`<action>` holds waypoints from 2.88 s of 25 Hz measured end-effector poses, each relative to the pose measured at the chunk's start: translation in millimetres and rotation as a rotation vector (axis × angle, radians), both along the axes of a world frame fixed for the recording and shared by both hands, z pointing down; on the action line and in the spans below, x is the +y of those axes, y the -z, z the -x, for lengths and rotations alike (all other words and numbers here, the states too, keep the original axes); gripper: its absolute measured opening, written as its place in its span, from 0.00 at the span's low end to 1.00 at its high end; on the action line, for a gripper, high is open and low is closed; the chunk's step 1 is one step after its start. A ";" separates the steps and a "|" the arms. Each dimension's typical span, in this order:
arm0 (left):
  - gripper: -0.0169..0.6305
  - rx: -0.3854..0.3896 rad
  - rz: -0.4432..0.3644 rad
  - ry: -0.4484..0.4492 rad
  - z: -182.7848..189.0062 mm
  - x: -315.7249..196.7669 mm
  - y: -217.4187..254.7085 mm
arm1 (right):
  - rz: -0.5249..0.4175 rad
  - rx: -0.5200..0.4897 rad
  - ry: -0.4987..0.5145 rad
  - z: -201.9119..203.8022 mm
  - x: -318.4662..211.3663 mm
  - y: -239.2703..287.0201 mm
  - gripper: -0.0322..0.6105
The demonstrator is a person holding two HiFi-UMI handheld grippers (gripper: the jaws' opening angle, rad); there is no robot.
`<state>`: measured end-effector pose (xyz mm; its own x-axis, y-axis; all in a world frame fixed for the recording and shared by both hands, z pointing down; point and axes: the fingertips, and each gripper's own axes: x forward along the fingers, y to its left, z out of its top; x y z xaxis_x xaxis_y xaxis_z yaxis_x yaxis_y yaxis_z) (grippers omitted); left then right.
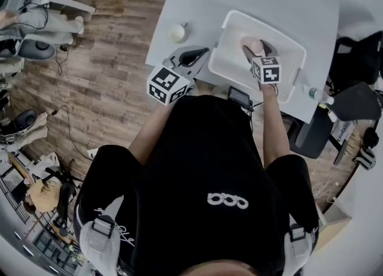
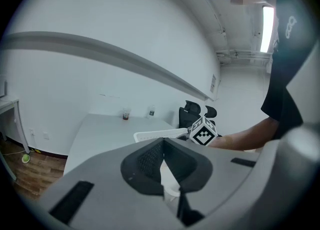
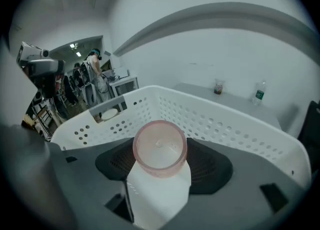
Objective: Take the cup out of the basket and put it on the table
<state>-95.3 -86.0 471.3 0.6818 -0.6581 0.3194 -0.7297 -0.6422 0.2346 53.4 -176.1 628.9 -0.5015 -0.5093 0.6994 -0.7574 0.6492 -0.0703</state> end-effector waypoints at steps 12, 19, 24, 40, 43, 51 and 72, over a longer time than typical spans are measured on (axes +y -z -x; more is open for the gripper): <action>0.04 -0.004 -0.031 -0.114 17.6 1.9 9.2 | -0.246 -0.089 -0.119 17.9 35.4 127.3 0.52; 0.04 0.005 -0.048 -0.124 40.7 4.1 13.5 | -0.338 -0.140 -0.108 55.4 62.0 183.2 0.52; 0.04 0.004 -0.042 -0.105 63.3 7.2 12.1 | -0.361 -0.145 -0.077 81.0 67.3 196.4 0.52; 0.04 0.000 -0.019 0.069 135.6 21.1 2.7 | -0.331 -0.180 0.085 157.3 66.0 195.9 0.52; 0.04 -0.001 -0.014 0.129 159.2 28.9 0.2 | -0.321 -0.192 0.139 183.4 66.7 192.7 0.52; 0.04 -0.006 -0.001 0.258 208.4 50.7 -3.1 | -0.284 -0.210 0.279 245.4 77.1 180.3 0.52; 0.04 -0.003 0.017 0.301 229.4 63.1 -8.8 | -0.178 -0.171 0.313 257.9 116.1 142.1 0.52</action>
